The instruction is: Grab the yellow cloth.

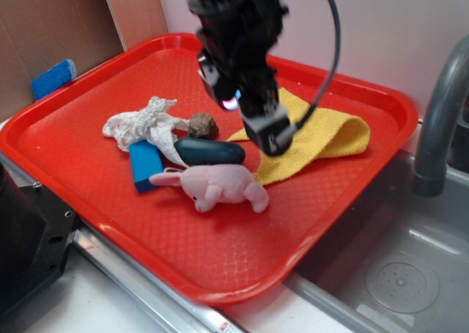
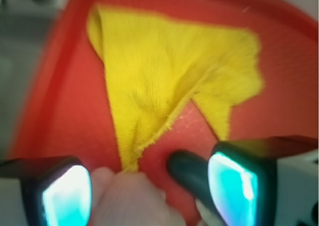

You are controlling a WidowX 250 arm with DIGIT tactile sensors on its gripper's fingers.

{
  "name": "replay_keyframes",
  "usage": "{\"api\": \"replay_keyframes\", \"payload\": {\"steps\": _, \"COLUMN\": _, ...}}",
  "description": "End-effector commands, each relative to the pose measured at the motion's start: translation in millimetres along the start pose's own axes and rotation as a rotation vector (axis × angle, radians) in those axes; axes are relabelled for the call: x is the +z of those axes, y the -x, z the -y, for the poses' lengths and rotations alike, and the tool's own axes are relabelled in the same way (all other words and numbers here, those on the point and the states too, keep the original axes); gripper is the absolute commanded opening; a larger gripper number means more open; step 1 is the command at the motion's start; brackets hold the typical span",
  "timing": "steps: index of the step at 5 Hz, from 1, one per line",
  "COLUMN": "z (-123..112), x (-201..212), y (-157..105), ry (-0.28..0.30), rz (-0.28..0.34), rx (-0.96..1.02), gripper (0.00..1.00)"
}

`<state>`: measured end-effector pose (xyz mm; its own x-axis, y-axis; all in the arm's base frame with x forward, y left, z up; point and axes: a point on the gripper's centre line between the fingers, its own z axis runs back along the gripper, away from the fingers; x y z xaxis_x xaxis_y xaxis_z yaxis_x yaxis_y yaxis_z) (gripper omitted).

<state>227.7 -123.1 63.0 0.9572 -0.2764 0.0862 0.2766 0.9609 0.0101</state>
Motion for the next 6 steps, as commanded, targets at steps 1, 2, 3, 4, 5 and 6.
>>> {"api": "replay_keyframes", "payload": {"steps": 1, "z": -23.8, "x": -20.5, "y": 4.1, "ry": 0.051, "rz": 0.019, "rx": 0.017, "gripper": 1.00}}
{"api": "replay_keyframes", "payload": {"steps": 2, "z": -19.1, "x": -34.2, "y": 5.5, "ry": 0.053, "rz": 0.019, "rx": -0.034, "gripper": 1.00}}
{"api": "replay_keyframes", "payload": {"steps": 3, "z": -4.6, "x": -45.6, "y": 13.0, "ry": 0.047, "rz": 0.007, "rx": -0.077, "gripper": 0.00}}
{"api": "replay_keyframes", "payload": {"steps": 4, "z": 5.5, "x": -50.4, "y": 25.0, "ry": 0.064, "rz": 0.006, "rx": -0.136, "gripper": 0.00}}
{"api": "replay_keyframes", "payload": {"steps": 5, "z": 5.1, "x": -36.6, "y": 40.4, "ry": 0.110, "rz": 0.007, "rx": -0.189, "gripper": 0.00}}
{"api": "replay_keyframes", "payload": {"steps": 6, "z": 3.3, "x": 14.6, "y": 76.7, "ry": 0.098, "rz": 0.032, "rx": -0.142, "gripper": 0.00}}
